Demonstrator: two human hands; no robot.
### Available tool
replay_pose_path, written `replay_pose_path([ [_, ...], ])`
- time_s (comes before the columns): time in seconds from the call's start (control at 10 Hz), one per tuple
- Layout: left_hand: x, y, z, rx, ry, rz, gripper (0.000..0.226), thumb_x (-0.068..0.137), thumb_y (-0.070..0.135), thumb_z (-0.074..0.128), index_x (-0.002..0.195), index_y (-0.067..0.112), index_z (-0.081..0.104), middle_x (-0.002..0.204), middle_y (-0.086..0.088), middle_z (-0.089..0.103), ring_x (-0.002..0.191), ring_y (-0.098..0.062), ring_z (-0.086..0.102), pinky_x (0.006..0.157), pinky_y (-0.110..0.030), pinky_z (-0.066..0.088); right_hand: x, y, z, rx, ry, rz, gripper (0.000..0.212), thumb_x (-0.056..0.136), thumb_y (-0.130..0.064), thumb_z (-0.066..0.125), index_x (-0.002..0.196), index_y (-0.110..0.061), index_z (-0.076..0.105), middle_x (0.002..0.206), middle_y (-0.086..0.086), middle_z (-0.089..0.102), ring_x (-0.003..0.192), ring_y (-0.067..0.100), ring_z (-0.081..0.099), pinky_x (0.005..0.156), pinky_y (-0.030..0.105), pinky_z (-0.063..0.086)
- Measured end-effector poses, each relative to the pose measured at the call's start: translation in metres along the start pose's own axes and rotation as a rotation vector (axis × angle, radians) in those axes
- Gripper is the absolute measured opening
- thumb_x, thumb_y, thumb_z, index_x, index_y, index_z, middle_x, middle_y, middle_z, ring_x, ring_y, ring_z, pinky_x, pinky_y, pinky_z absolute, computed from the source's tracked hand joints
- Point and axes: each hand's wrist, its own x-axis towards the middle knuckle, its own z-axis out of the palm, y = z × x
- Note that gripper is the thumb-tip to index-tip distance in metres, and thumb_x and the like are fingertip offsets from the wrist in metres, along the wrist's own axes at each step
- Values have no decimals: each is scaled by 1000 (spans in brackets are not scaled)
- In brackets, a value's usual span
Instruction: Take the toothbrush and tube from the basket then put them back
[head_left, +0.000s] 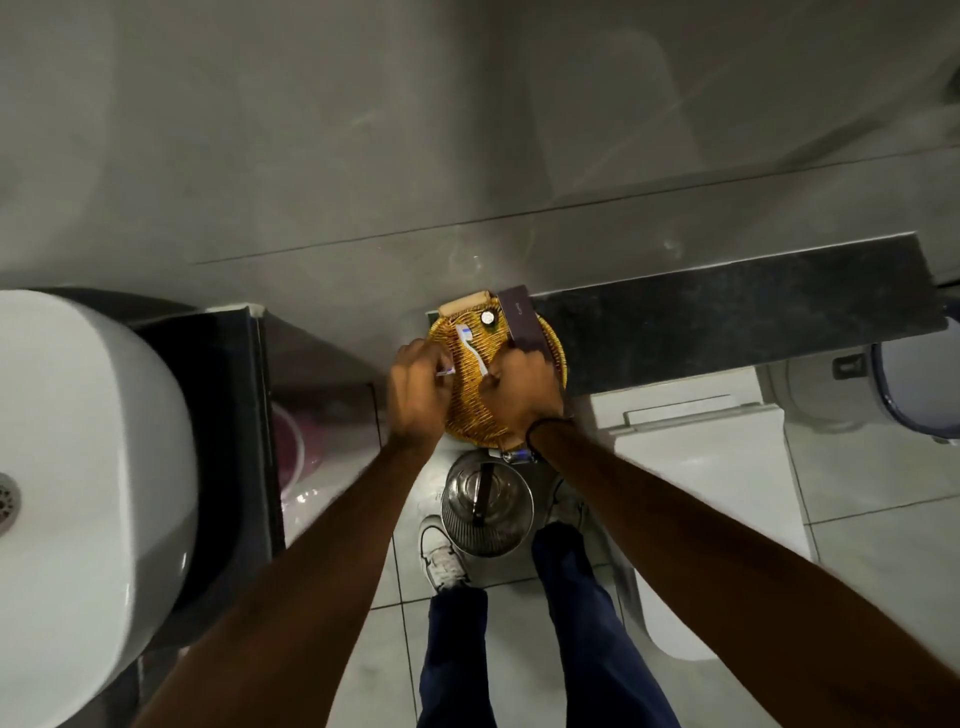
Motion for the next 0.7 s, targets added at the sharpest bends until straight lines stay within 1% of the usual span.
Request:
replay_pose_path([
  [0.1, -15, -8, 10, 49, -102, 67, 30, 74, -11, 55, 98, 1, 69, 110, -19, 66, 104, -32, 60, 89, -37, 49, 2, -3, 13, -95, -32, -45, 26, 93, -31, 58, 100, -7, 65, 106, 19, 66, 99, 36, 63, 85, 43, 53],
  [0.2, -23, -16, 18, 80, -181, 138, 39, 84, -10, 54, 121, -3, 66, 130, -19, 62, 120, -29, 56, 105, -27, 44, 4, -4, 21, -113, -34, -103, 31, 89, -38, 65, 98, -8, 67, 102, 17, 70, 94, 36, 67, 84, 43, 55],
  [0.3, -21, -21, 23, 67, -207, 166, 33, 98, -1, 54, 130, -1, 60, 137, -15, 59, 121, -6, 48, 106, -1, 30, 4, -5, 24, -105, -31, -99, 29, 85, -35, 71, 96, -8, 69, 99, 16, 72, 90, 34, 69, 83, 42, 57],
  [0.4, -20, -25, 25, 106, -233, 160, 35, 100, 10, 54, 133, -1, 60, 138, -16, 60, 128, -23, 53, 111, -26, 43, 2, -7, 24, -72, 18, -110, 22, 87, -26, 69, 95, -5, 73, 97, 18, 74, 90, 37, 68, 85, 44, 56],
  [0.5, -21, -21, 19, 283, -290, 207, 42, 98, 17, 57, 137, -1, 58, 143, -17, 58, 132, -34, 52, 112, -40, 41, 2, -6, 19, -92, 20, -123, 19, 91, -18, 62, 89, -5, 76, 94, 15, 75, 90, 34, 68, 85, 39, 55],
  [0.6, -25, -16, 3, 377, -316, 281, 42, 94, 19, 58, 132, 2, 61, 139, -17, 61, 128, -35, 54, 106, -43, 39, -8, -6, 10, -54, -12, -112, 21, 92, -13, 59, 84, -6, 78, 89, 11, 77, 85, 29, 69, 84, 37, 58],
  [0.7, -27, -4, -21, 457, -247, 362, 43, 92, 19, 58, 132, 2, 62, 140, -17, 62, 132, -36, 54, 111, -46, 39, -15, -11, -9, 53, 26, -104, 19, 88, -11, 61, 80, -5, 77, 85, 12, 77, 79, 29, 69, 81, 37, 59],
])
